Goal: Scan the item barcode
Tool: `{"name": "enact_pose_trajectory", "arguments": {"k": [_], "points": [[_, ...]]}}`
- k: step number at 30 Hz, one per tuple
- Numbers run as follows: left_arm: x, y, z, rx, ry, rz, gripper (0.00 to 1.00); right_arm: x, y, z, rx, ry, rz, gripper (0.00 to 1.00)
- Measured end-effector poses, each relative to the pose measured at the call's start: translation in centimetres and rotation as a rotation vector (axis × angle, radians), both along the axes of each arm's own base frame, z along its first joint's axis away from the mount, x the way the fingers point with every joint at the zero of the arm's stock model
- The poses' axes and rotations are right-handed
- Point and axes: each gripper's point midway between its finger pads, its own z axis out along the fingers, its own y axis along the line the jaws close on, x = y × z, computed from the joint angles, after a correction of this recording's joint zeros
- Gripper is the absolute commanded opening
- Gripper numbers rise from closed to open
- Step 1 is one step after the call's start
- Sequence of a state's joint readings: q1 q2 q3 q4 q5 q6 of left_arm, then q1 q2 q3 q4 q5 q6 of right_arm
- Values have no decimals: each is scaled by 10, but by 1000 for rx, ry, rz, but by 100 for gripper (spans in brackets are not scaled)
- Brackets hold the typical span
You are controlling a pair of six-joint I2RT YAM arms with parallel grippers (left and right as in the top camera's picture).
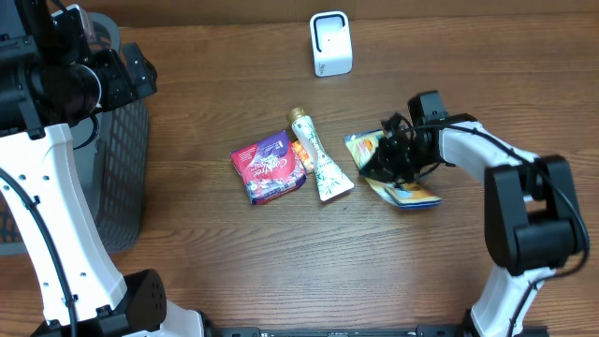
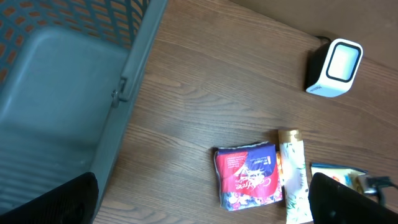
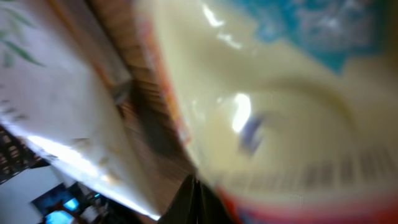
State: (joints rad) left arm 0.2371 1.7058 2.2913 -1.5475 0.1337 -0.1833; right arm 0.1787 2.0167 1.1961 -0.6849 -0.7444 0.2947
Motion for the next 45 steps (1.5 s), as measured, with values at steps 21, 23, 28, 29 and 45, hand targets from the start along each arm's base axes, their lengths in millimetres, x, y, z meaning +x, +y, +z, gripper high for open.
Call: {"name": "enact_pose_trajectory", "arguments": {"k": [21, 23, 28, 29, 45], "points": [[0, 0, 0, 0, 0, 0, 100, 33, -62, 92, -174, -119, -37, 4], [0, 0, 0, 0, 0, 0, 100, 26, -68, 91, -215, -97, -36, 4], [0, 0, 0, 0, 0, 0, 100, 5, -79, 59, -297, -26, -27, 4], [0, 0, 0, 0, 0, 0, 100, 1, -80, 52, -311, -14, -27, 4], [0, 0, 0, 0, 0, 0, 100, -53, -119, 25, -594, 247, -113, 4]]}}
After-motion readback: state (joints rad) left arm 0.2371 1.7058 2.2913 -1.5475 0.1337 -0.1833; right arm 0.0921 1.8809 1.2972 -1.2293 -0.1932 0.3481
